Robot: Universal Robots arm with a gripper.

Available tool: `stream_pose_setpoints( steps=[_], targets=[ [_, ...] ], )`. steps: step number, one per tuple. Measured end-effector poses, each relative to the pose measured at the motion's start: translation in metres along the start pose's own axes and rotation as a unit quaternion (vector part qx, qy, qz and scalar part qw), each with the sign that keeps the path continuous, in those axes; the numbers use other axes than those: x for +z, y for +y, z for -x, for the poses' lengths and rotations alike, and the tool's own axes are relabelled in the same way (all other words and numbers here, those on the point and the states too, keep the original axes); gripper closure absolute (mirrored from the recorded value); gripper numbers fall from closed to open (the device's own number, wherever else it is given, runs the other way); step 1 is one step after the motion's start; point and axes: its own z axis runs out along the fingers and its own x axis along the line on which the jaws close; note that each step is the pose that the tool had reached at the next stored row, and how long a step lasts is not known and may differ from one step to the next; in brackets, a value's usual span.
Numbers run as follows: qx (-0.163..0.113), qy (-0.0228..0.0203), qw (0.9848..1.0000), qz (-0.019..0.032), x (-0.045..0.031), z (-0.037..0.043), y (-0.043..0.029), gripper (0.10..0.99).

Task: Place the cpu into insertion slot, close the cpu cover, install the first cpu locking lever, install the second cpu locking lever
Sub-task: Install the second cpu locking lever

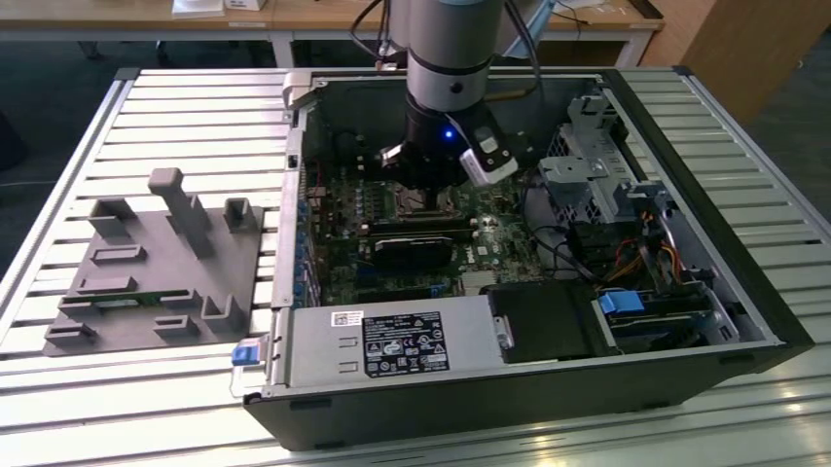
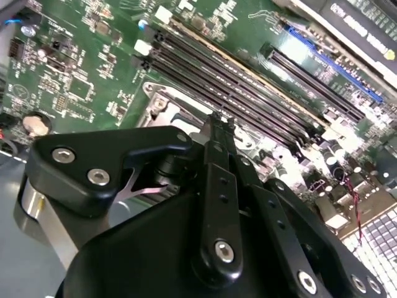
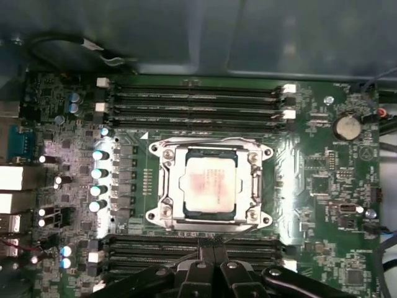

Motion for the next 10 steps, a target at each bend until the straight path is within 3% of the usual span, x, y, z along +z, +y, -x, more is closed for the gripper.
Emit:
stream_pose_setpoints(
  steps=[7,10],
  targets=[
    [0.0,0.0,1.0,0.0002,0.0112,-0.0075,-0.0008,0.98],
    [0.0,-0.0001,1.0,0.0092,0.0114,-0.0079,-0.0026,0.98]
  ],
)
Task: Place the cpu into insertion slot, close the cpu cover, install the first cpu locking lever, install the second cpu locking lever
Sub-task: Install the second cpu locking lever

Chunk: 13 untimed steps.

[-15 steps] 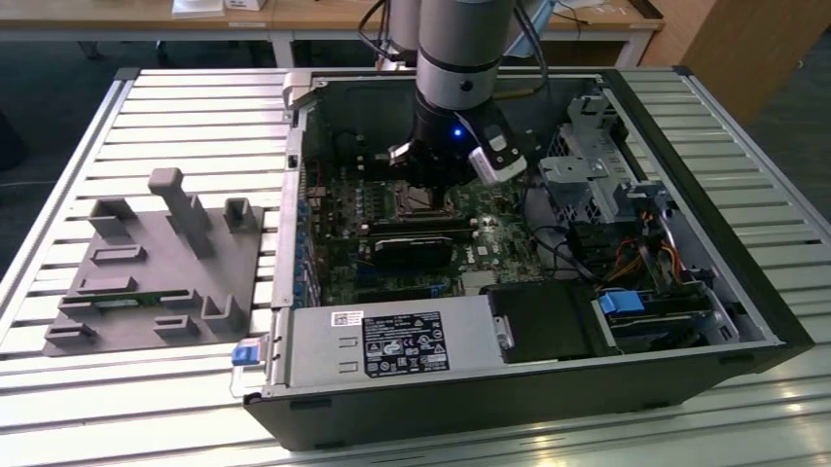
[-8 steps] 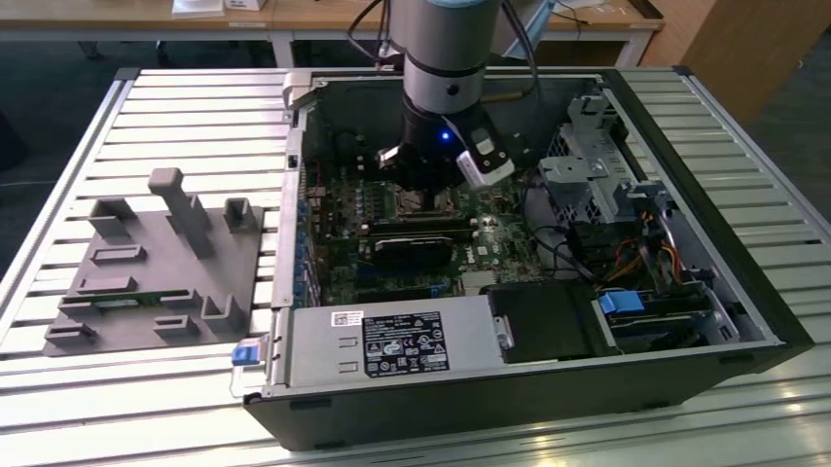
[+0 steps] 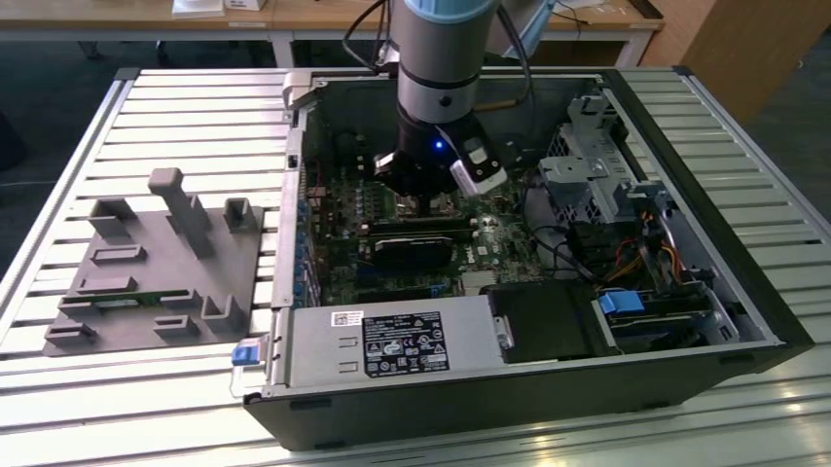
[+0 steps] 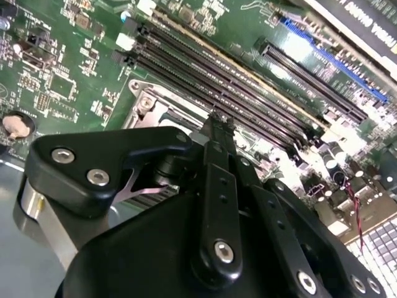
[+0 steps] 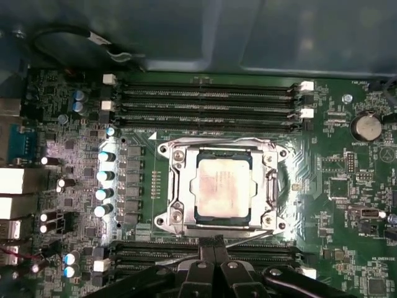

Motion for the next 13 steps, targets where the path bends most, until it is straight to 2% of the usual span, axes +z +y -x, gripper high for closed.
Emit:
stream_pose_setpoints(
  steps=[4,9,13],
  targets=[
    [0.0,-0.0001,1.0,0.0055,-0.0005,-0.0014,-0.0058,0.98],
    [0.0,-0.0002,0.9999,0.0145,0.0003,-0.009,-0.0068,0.98],
    [0.0,-0.0003,0.9999,0.0156,0.0056,-0.0156,-0.0072,0.98]
  ],
)
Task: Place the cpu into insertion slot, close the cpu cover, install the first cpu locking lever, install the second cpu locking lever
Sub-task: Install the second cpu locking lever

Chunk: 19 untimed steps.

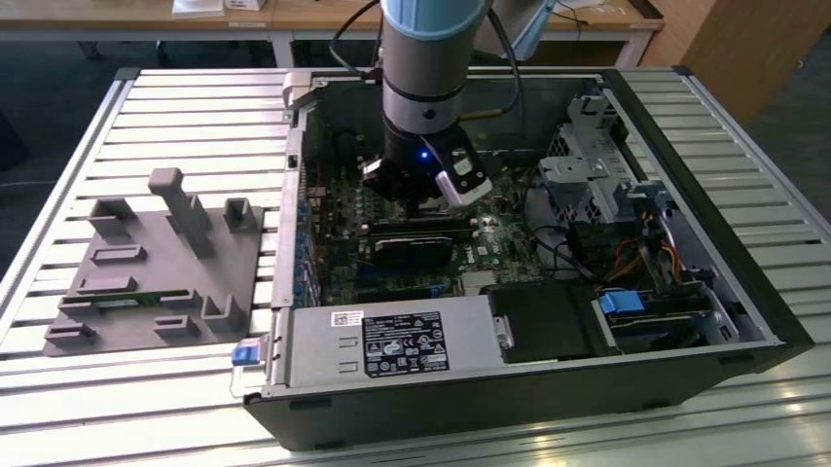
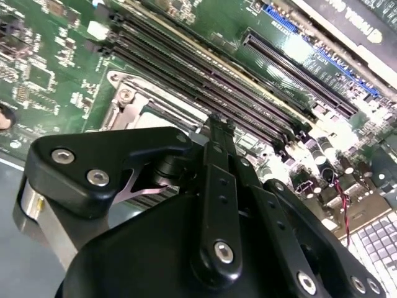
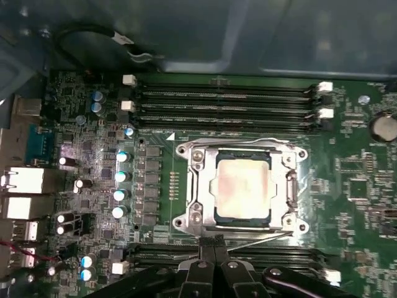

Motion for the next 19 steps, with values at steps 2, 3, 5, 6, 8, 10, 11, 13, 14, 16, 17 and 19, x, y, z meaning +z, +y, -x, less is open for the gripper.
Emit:
stream_pose_setpoints(
  steps=[2,3,5,6,8,10,11,13,14,16,17,19],
  targets=[
    [0.0,0.0,1.0,0.0004,0.0037,-0.0014,-0.0005,0.98],
    [0.0,0.0,1.0,0.0006,0.0055,-0.0021,-0.0007,0.98],
    [0.0,0.0,1.0,0.002,0.0083,-0.0033,-0.001,0.98],
    [0.0,0.0,1.0,0.0032,0.0093,-0.0038,-0.0012,0.98],
    [0.0,0.0,1.0,0.0054,0.01,-0.0043,-0.0017,0.98],
    [0.0,-0.0001,1.0,0.0069,0.0099,-0.0048,-0.0034,0.98],
    [0.0,-0.0001,1.0,0.008,0.0099,-0.0051,-0.0041,0.98],
    [0.0,-0.0002,0.9999,0.0109,0.0097,-0.0063,-0.0056,0.98],
    [0.0,-0.0002,0.9999,0.012,0.0096,-0.0068,-0.0063,0.98],
    [0.0,-0.0011,0.9999,0.0156,0.0094,-0.0085,-0.0072,0.98],
    [0.0,-0.002,0.9998,0.0186,0.0093,-0.0098,-0.008,0.98],
    [0.0,-0.0028,0.9997,0.0238,0.0093,-0.0105,-0.01,0.98]
  ],
)
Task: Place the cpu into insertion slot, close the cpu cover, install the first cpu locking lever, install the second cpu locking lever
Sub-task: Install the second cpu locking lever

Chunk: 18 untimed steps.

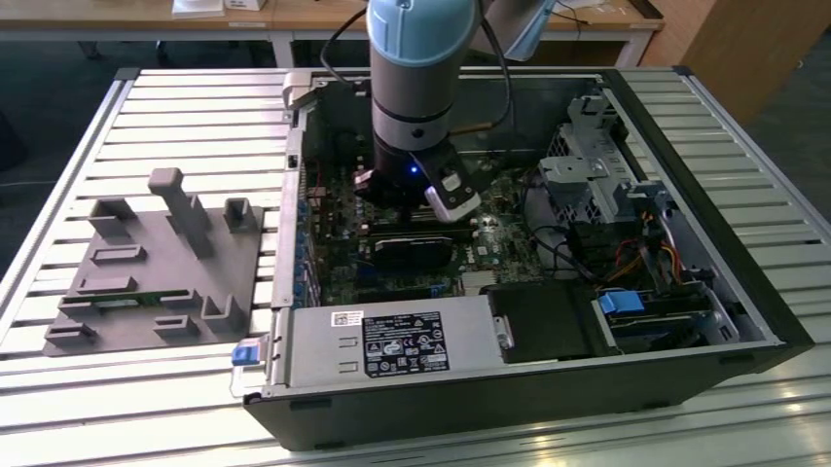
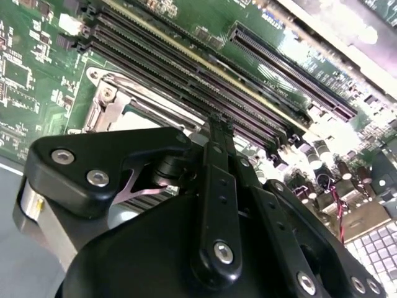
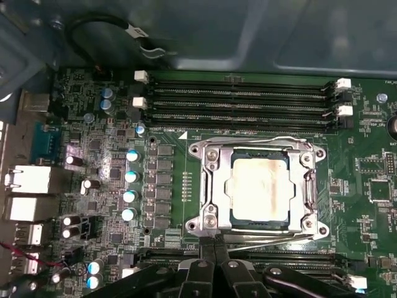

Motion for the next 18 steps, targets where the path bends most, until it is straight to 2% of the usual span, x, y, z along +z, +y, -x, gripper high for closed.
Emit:
stream_pose_setpoints(
  steps=[4,9,14,18],
  targets=[
    [0.0,-0.0002,1.0,0.0079,-0.0001,-0.001,-0.0047,0.98],
    [0.0,-0.0005,0.9999,0.0165,0.0002,-0.0024,-0.0071,0.98],
    [0.0,-0.0015,0.9998,0.0223,0.0007,-0.006,-0.0091,0.98],
    [0.0,-0.0016,0.9995,0.0312,0.0015,-0.0061,-0.0119,0.98]
  ],
)
